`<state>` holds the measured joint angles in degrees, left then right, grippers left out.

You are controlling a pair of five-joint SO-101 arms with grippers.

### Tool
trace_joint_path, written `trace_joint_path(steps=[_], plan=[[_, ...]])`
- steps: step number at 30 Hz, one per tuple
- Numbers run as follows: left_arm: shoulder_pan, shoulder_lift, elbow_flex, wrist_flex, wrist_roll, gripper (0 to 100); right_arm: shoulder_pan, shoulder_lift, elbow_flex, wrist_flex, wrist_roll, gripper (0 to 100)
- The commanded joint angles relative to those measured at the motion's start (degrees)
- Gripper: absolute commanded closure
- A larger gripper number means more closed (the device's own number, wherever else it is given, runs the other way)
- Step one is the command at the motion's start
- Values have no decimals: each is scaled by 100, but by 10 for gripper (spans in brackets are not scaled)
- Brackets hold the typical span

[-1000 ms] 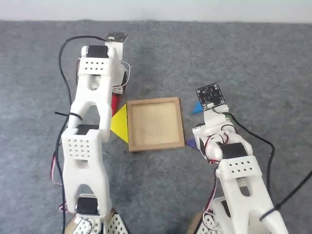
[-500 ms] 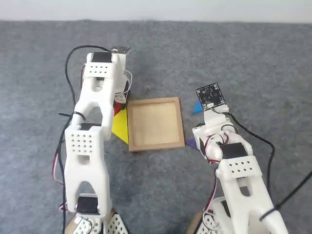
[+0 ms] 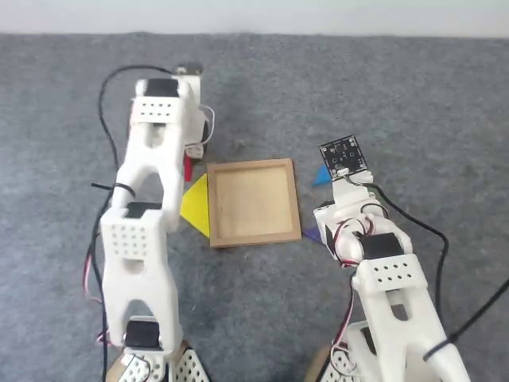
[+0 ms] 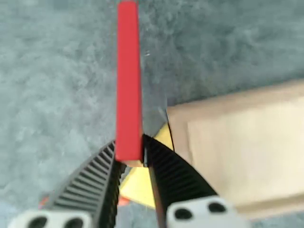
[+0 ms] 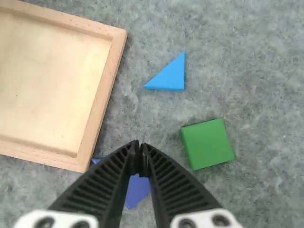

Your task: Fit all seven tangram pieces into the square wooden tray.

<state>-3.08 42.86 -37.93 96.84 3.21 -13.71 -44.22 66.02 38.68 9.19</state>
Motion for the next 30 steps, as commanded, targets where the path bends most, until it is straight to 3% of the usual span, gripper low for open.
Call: trace_joint_path(steps=[1, 6, 10, 14, 18, 22, 26, 30], plan=[[211, -1301, 259, 378, 44, 990, 57, -189, -44, -22, -18, 990], [659, -2576, 1947, 114, 53, 990, 312, -189, -44, -13, -53, 990], [1240, -3895, 3741, -580, 97, 990, 347, -180, -53, 4, -53, 990], [1380, -4958, 5552, -2136, 105, 989, 356, -180, -53, 22, -53, 989], [1398, -4993, 6800, -3745, 105, 989, 338, -180, -53, 31, -53, 989], [1371, -4457, 7037, -4413, 510, 989, 338, -180, -53, 31, -53, 989], [1389, -4097, 6844, -4519, 1380, 989, 330, -180, -53, 31, -53, 989], [1363, -3938, 6668, -4501, 1688, 988, 330, -180, -53, 31, -53, 989]])
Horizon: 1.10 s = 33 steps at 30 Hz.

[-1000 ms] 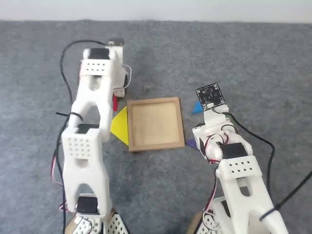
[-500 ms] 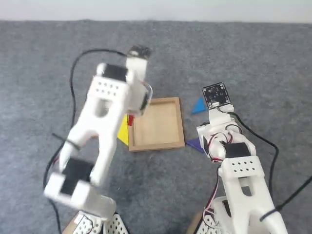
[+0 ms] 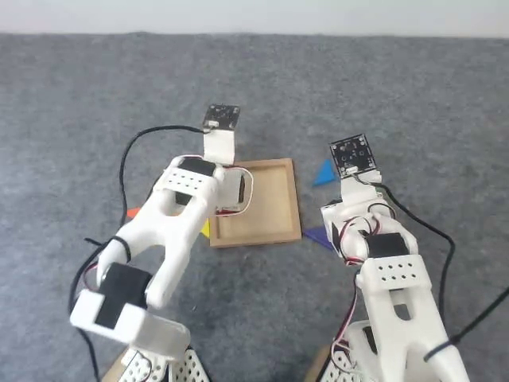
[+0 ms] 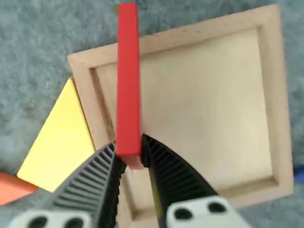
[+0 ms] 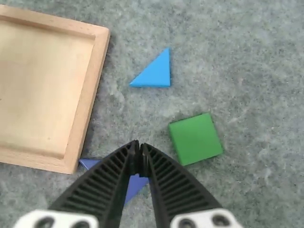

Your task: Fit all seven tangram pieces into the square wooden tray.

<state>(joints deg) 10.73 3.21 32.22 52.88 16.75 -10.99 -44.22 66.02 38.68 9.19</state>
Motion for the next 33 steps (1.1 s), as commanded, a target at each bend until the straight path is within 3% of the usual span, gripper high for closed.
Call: trace_joint_path(steps=[1, 13, 21, 33], plan=[[-44, 62, -347, -105, 343, 988, 57, -180, -53, 31, -62, 989], [141, 9, -479, 738, 308, 977, -57, -180, -44, 31, -62, 989], [70, 9, -479, 1160, 308, 690, -66, -180, -35, 40, -53, 989], [510, -79, -681, 1275, 325, 685, -66, -180, -9, 31, -44, 989]])
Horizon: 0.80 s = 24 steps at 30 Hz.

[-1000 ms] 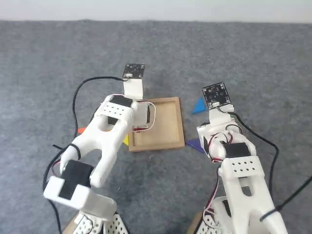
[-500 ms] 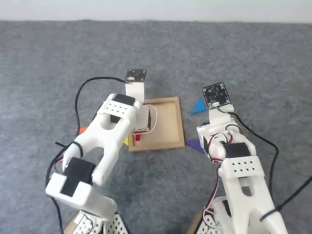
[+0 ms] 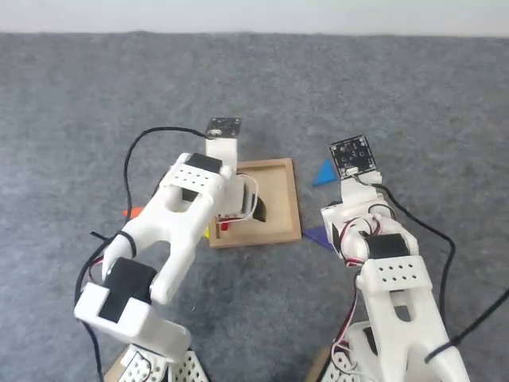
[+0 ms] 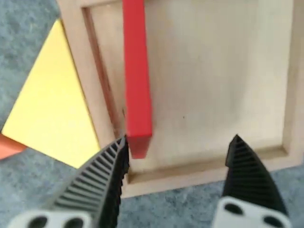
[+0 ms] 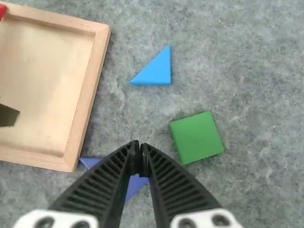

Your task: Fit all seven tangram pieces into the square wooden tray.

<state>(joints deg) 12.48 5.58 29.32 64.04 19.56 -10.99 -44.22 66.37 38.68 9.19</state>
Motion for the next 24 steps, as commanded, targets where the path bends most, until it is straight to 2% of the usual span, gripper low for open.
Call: trace_joint_path(steps=[1, 5, 13, 15, 19, 21, 24], plan=[[440, -360, -400, 176, 44, 685, -66, -180, -44, 31, -44, 989], [668, -976, -127, 9, 26, 685, -66, -180, -44, 31, -44, 989], [527, -2857, 1411, -1002, 18, 685, -75, -180, -44, 31, -35, 989], [62, -3393, 1569, -993, 35, 686, -75, -180, -44, 22, -26, 989], [-1802, -4510, 1780, -941, 62, 688, -154, -171, -193, 101, 211, 992], [-2716, -4932, 2035, -1055, 62, 689, -409, -22, -563, 470, 457, 992], [-3464, -5240, 2668, -1319, -79, 760, -910, 620, -1292, 848, 519, 992]])
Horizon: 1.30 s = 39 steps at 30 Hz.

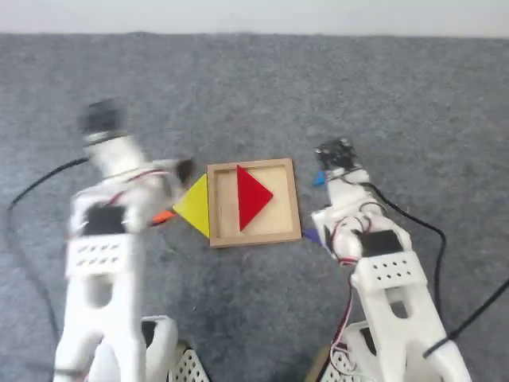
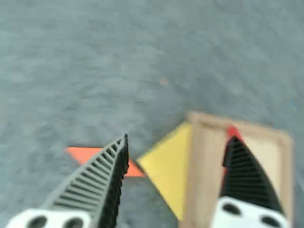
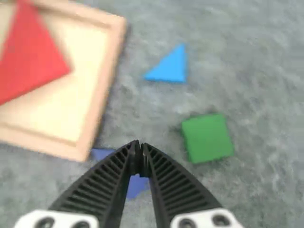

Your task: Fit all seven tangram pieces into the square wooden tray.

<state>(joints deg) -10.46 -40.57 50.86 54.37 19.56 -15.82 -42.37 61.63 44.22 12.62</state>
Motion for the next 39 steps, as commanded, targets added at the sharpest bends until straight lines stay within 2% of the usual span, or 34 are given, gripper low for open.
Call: trace_joint_path(steps=[1, 4, 7, 15, 24, 31, 35, 39], plan=[[-1301, -668, 708, -440, -229, 806, -593, 752, -1046, 321, 246, 992], [-1591, -695, 1270, -932, -870, 926, -963, 1938, -1688, 251, 448, 992], [-1811, -782, 1833, -1433, -1785, 983, -1112, 3099, -2435, 215, 448, 992], [-2514, -1345, 2536, -1609, -2611, 988, -1138, 4699, -3771, 207, 448, 992], [-2338, -2743, 2958, -949, -2620, 988, -1305, 4866, -3789, -356, 484, 991], [-2101, -5011, 3635, -141, -2637, 988, -1314, 5174, -3745, -857, 484, 991], [-2268, -6374, 3969, 404, -2629, 987, -1358, 5270, -3842, -884, 484, 991], [-2312, -6268, 3890, 431, -2629, 987, -1464, 5270, -3842, -857, 492, 991]])
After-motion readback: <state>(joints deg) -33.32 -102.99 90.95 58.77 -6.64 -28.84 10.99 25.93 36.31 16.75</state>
